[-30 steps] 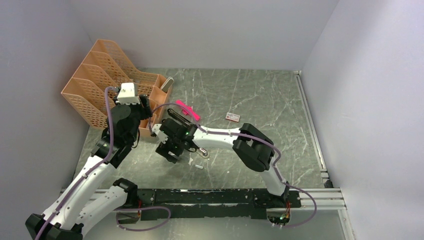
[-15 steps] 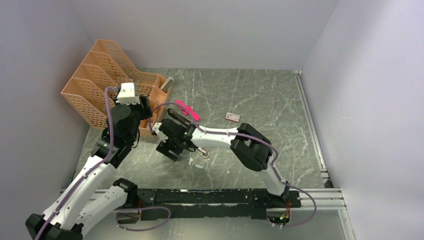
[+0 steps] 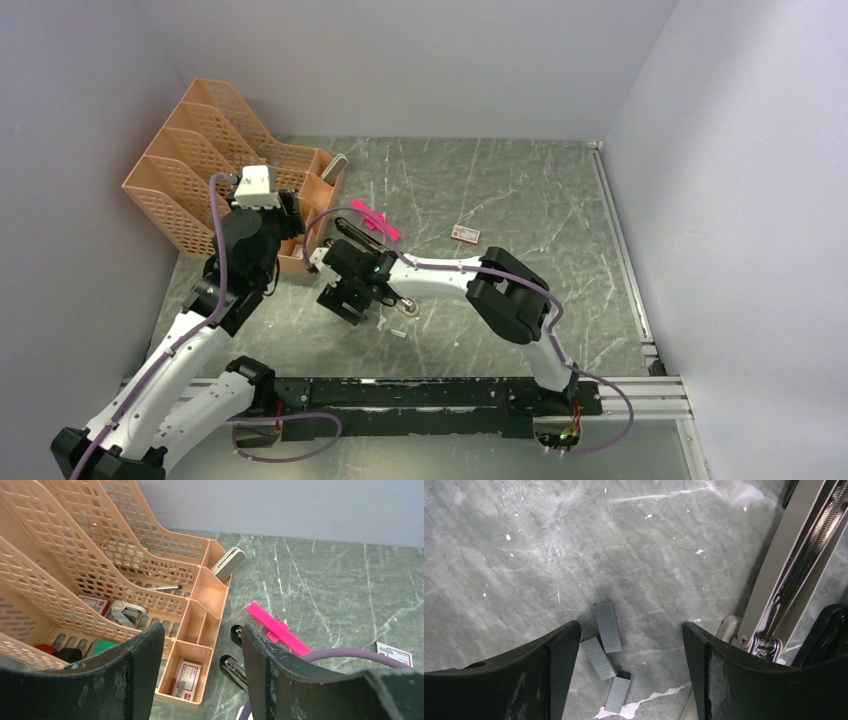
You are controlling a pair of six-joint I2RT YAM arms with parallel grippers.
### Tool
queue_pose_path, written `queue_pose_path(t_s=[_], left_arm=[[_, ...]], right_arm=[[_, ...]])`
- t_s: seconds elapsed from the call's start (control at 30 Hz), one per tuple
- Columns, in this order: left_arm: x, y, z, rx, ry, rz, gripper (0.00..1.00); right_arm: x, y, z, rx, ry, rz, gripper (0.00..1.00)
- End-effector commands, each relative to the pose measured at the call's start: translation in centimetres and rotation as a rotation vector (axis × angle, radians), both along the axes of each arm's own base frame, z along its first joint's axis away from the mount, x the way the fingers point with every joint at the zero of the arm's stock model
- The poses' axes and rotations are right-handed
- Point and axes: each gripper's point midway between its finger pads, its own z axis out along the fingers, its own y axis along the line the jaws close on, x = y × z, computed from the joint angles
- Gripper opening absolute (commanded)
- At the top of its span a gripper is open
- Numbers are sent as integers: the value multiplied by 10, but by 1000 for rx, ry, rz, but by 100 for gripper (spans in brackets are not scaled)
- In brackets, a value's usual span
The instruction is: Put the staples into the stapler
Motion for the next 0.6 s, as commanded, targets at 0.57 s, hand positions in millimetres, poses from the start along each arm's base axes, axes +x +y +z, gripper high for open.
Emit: queue_pose_path(t_s=[0.57], left_arm=[[-1,1,13,-8,-25,-8,63]], right_arm=[[4,17,123,480,-214,18,79]])
